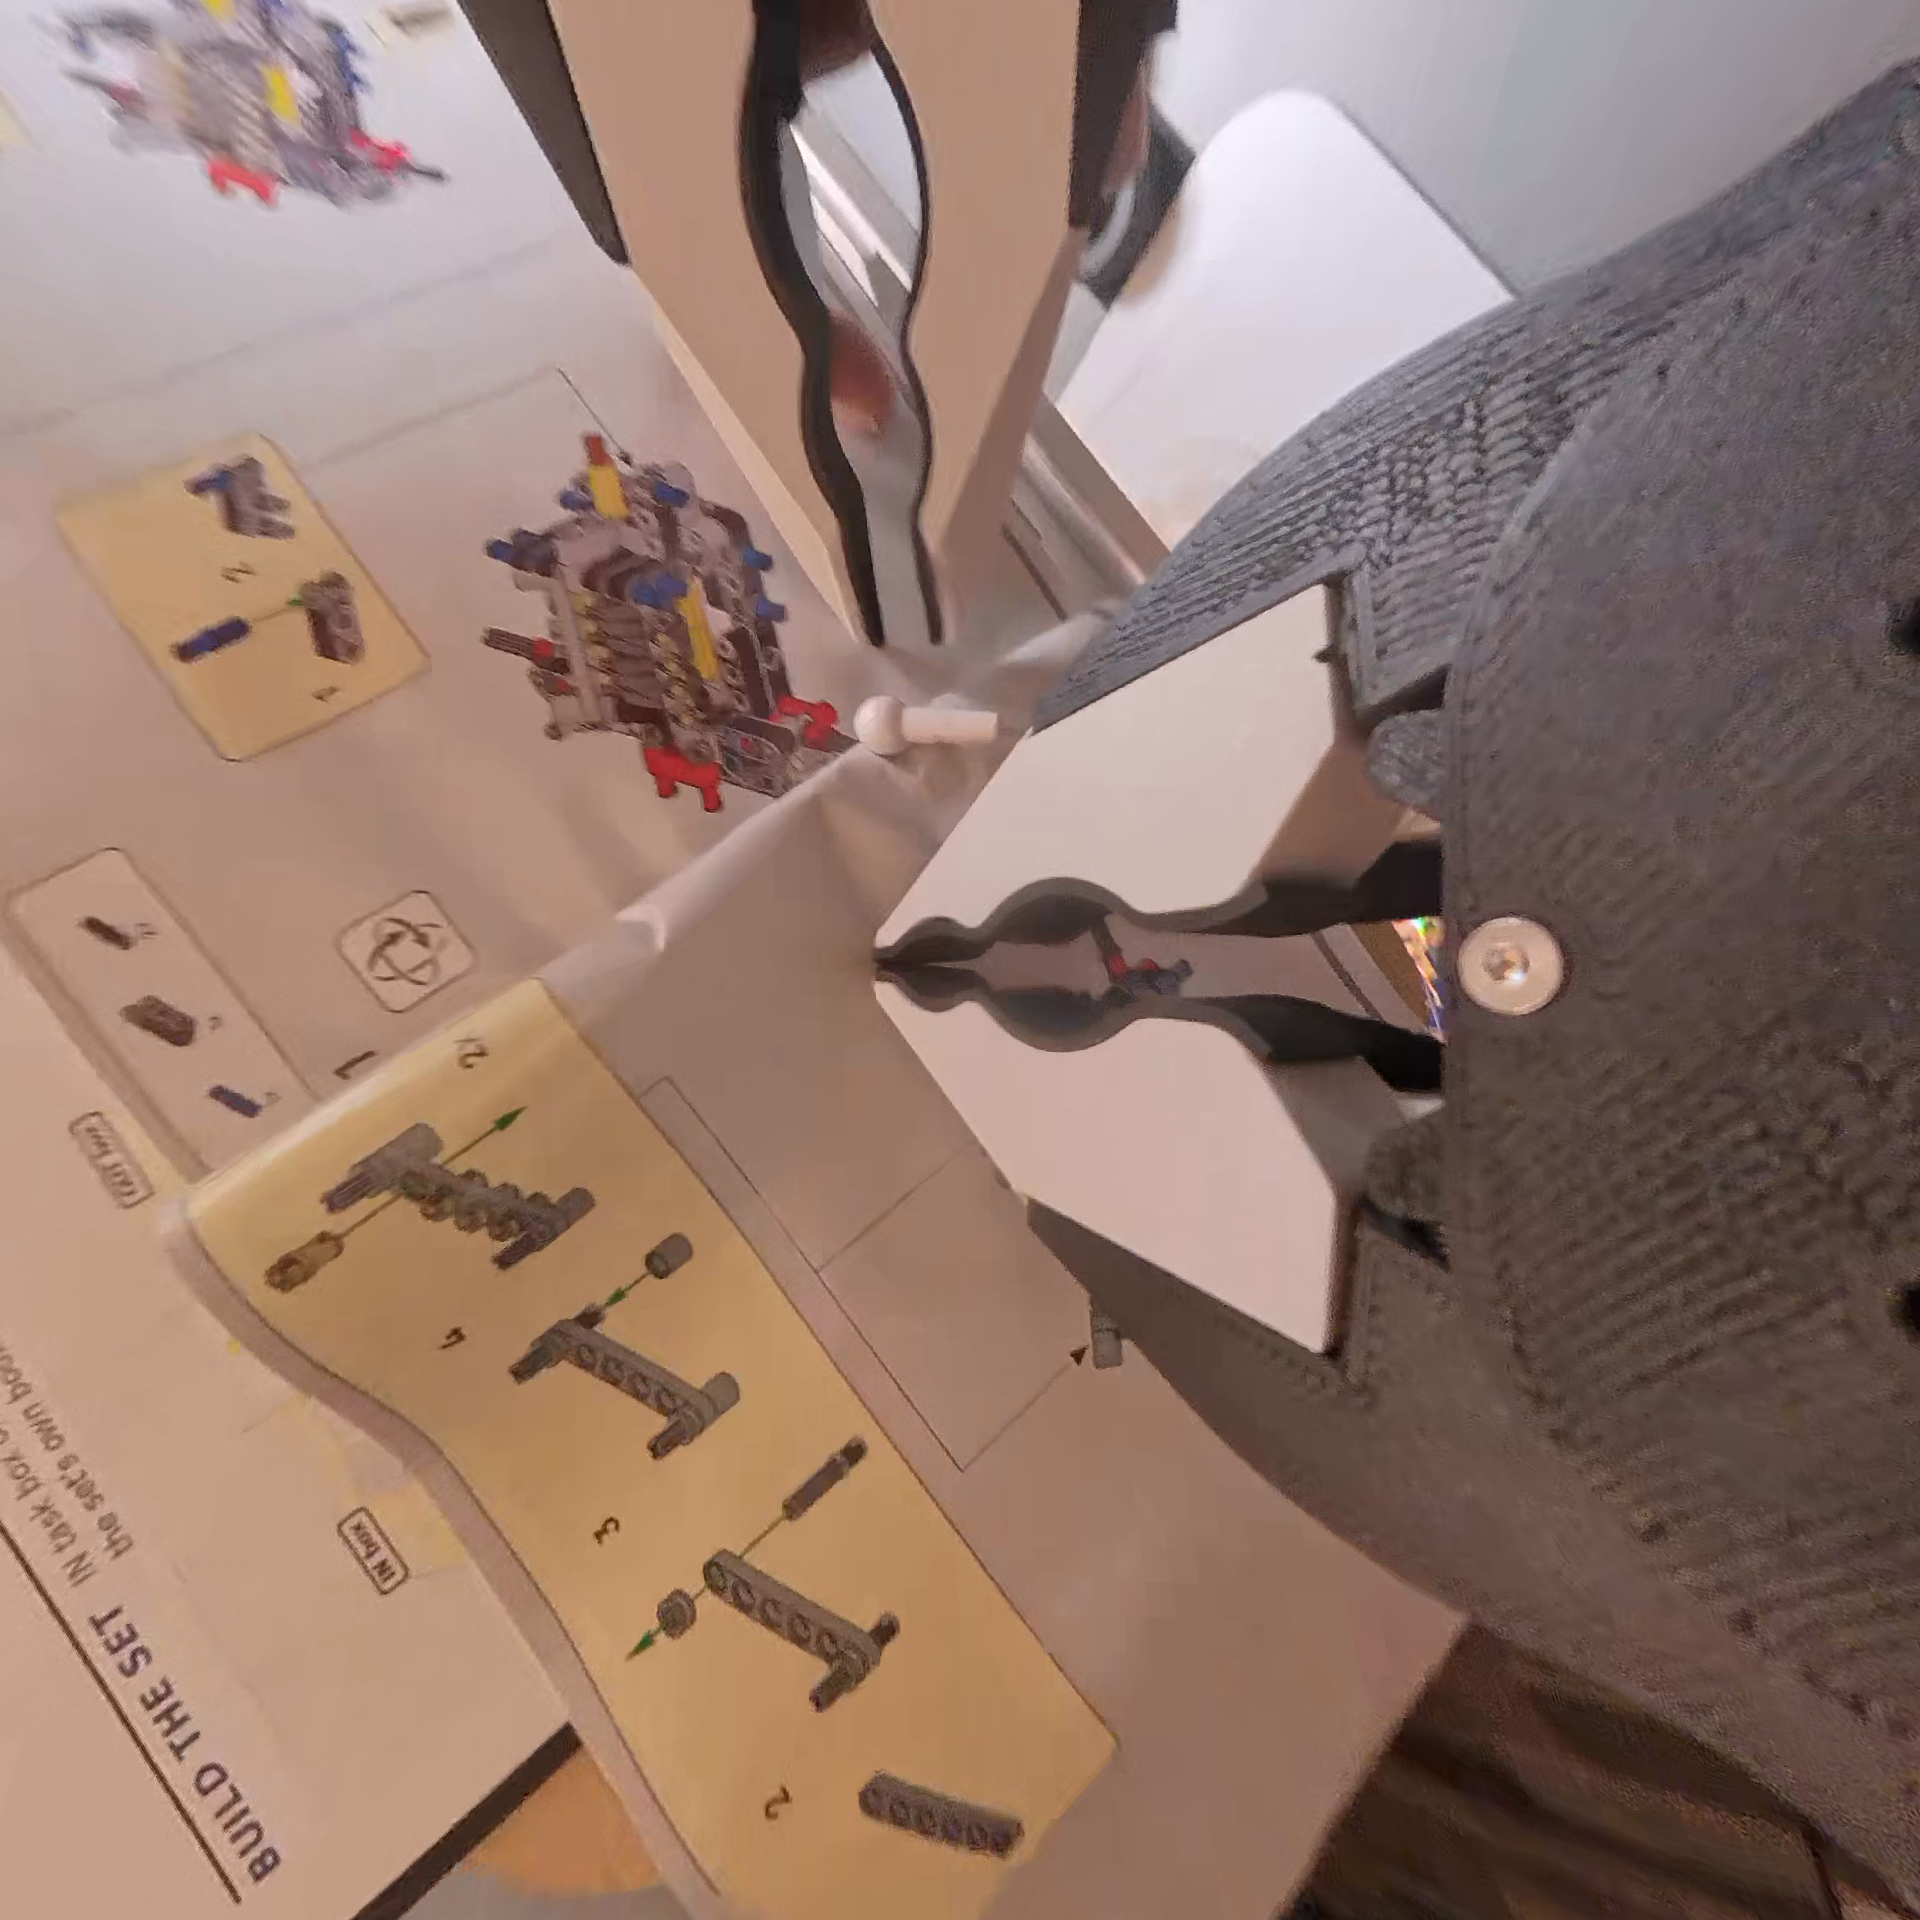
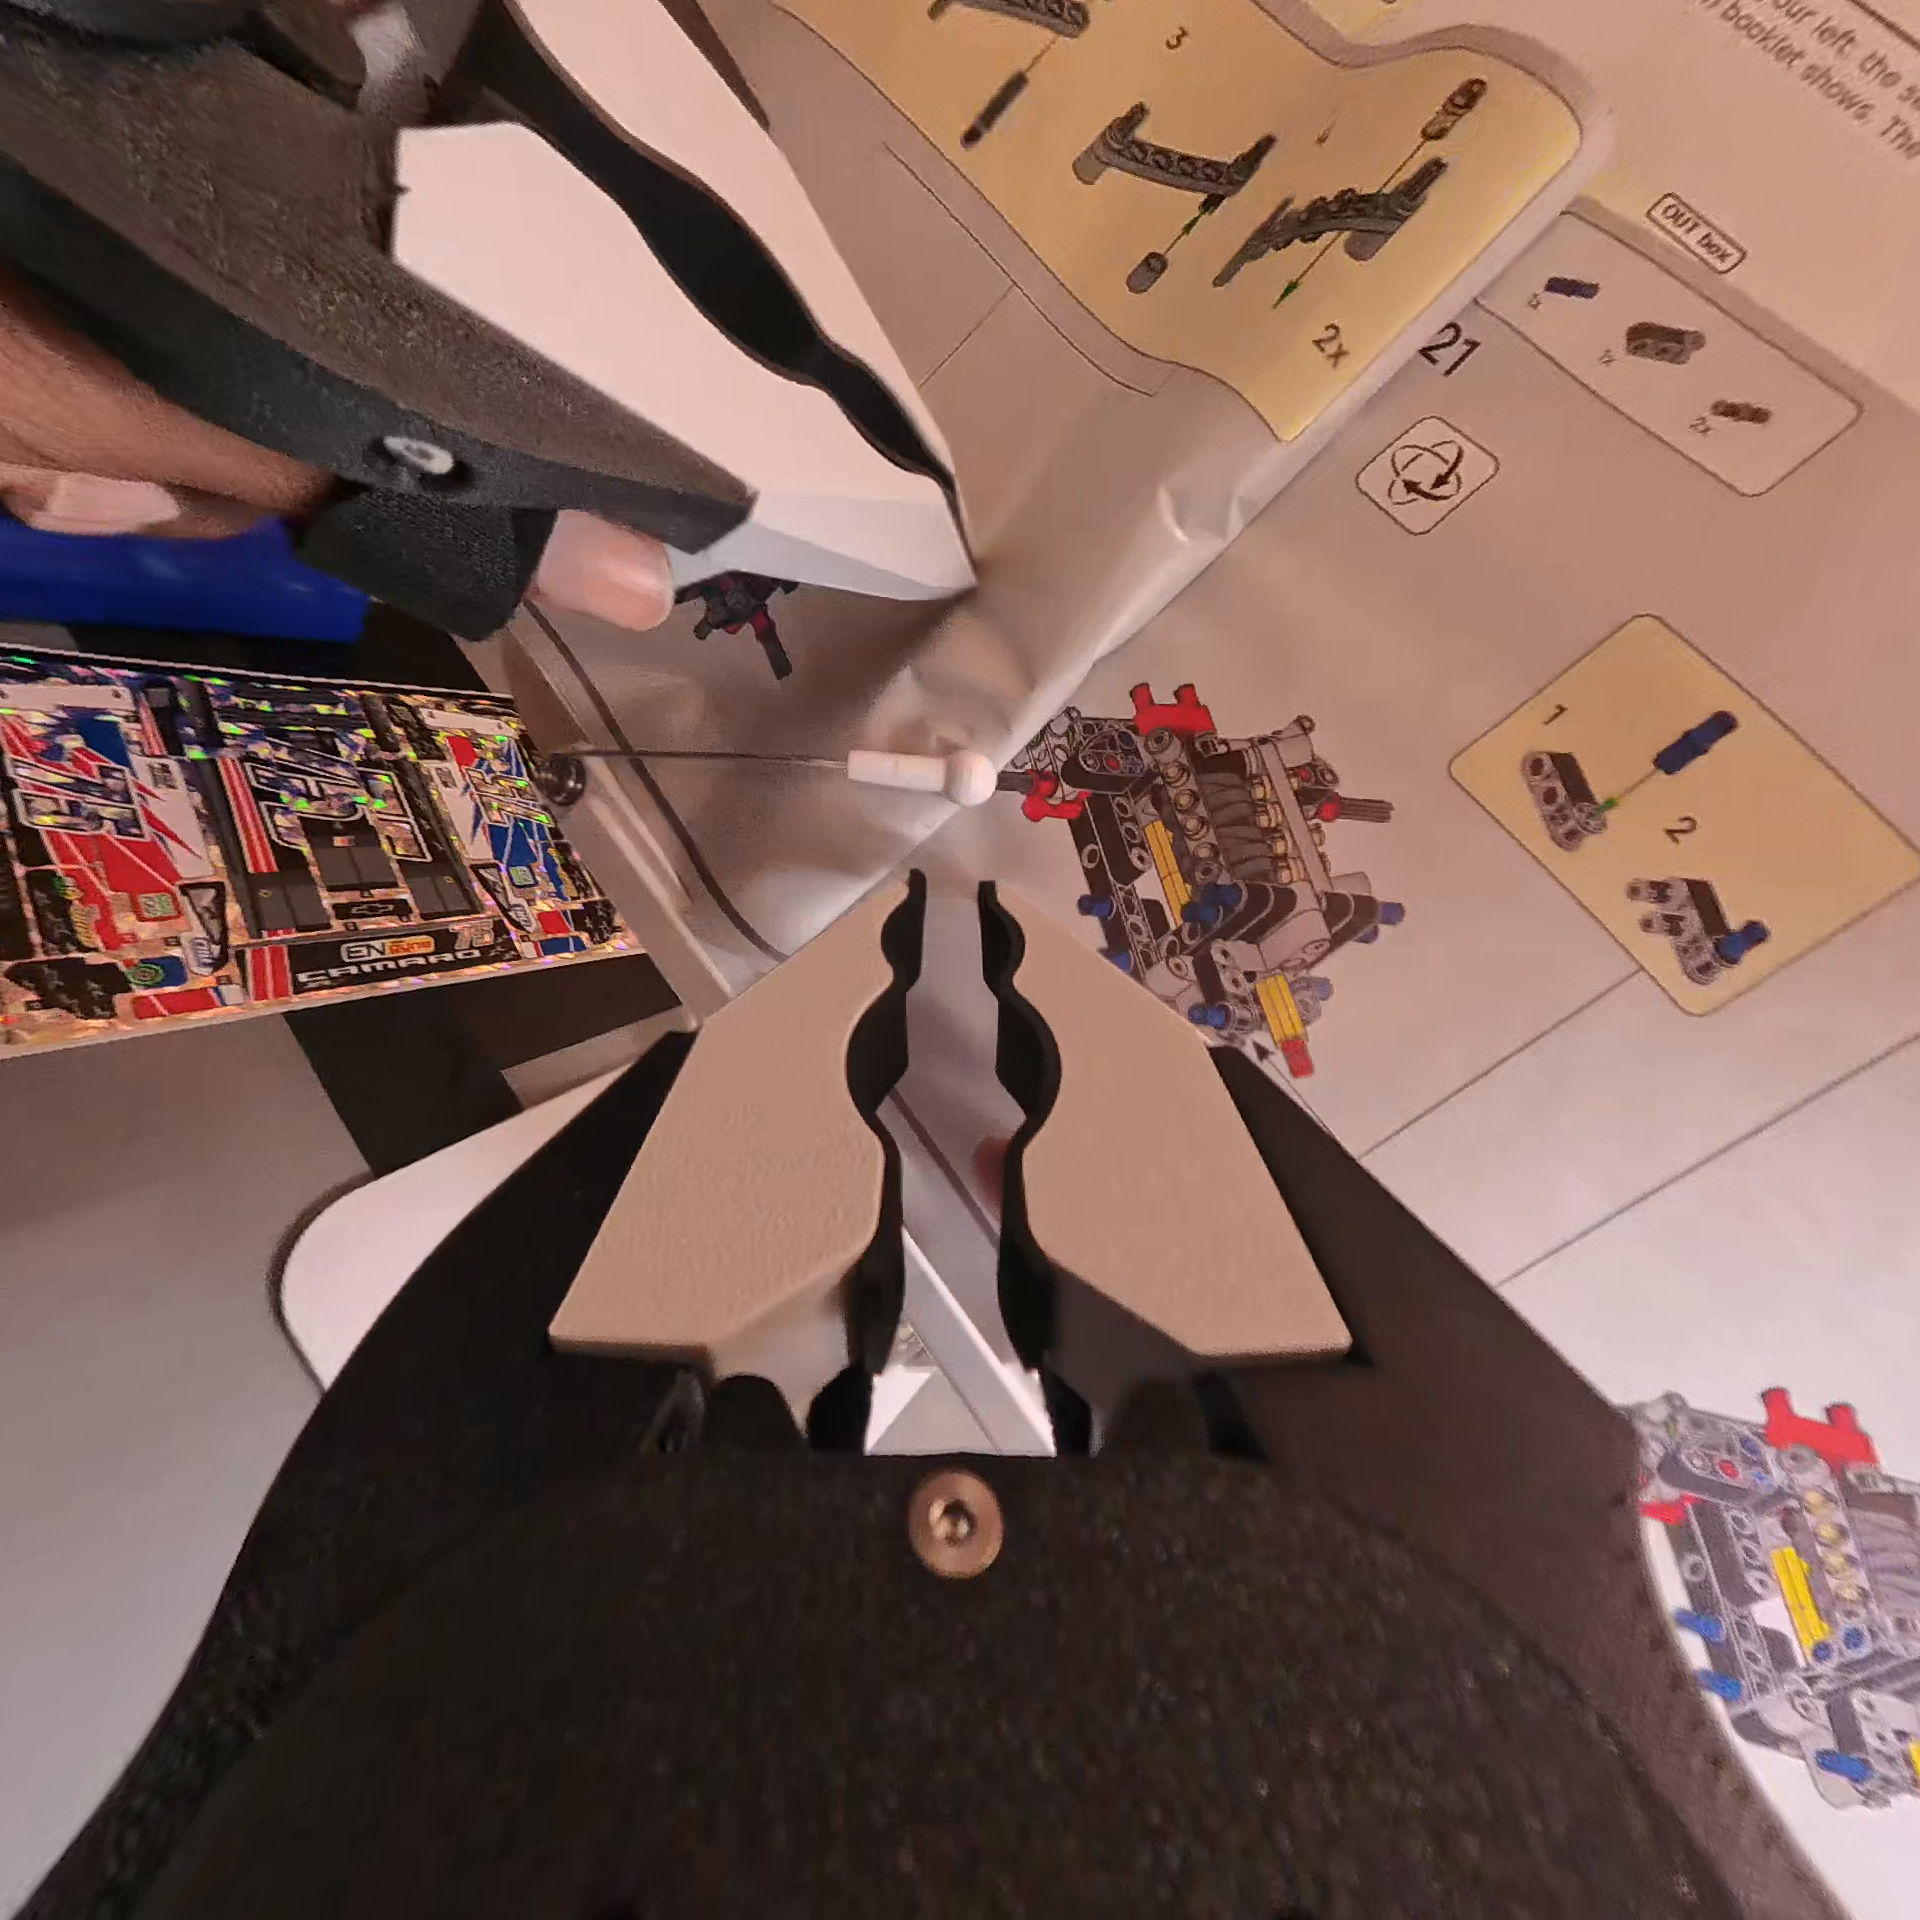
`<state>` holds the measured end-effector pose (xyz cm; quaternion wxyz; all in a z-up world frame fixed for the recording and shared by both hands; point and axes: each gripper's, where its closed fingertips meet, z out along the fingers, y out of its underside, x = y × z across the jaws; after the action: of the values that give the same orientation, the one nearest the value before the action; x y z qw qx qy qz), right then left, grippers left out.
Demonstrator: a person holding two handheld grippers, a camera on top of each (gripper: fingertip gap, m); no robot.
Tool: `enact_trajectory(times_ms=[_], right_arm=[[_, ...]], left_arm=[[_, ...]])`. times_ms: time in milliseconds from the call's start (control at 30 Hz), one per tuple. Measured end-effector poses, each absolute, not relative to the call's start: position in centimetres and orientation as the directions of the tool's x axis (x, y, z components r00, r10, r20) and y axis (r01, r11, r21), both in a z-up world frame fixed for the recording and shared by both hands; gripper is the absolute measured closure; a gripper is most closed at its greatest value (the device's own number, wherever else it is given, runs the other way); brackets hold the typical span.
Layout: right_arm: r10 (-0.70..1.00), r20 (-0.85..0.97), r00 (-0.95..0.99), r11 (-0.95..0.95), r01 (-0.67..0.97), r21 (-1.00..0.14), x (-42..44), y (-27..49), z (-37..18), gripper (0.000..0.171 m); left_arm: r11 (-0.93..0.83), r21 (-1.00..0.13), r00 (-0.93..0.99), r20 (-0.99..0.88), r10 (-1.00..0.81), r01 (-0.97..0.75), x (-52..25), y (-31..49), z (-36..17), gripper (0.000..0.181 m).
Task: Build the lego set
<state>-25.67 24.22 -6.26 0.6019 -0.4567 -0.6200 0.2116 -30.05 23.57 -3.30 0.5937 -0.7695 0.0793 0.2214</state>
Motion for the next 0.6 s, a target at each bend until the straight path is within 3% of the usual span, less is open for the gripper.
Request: enact_trajectory(times_ms=[300,600], right_arm=[[0.786,0.586,0.197,0.493,0.374,-0.786,-25.4,25.0,-6.5,0.171],[0.773,0.607,0.183,0.496,0.422,-0.759,-25.2,25.5,-7.2,0.171]], left_arm=[[-0.330,-0.774,0.761,-0.617,0.200,-0.540,-31.6,22.5,-4.7,0.181],[-0.386,-0.721,0.698,-0.679,0.226,-0.575,-34.0,21.5,-5.7,0.181]])
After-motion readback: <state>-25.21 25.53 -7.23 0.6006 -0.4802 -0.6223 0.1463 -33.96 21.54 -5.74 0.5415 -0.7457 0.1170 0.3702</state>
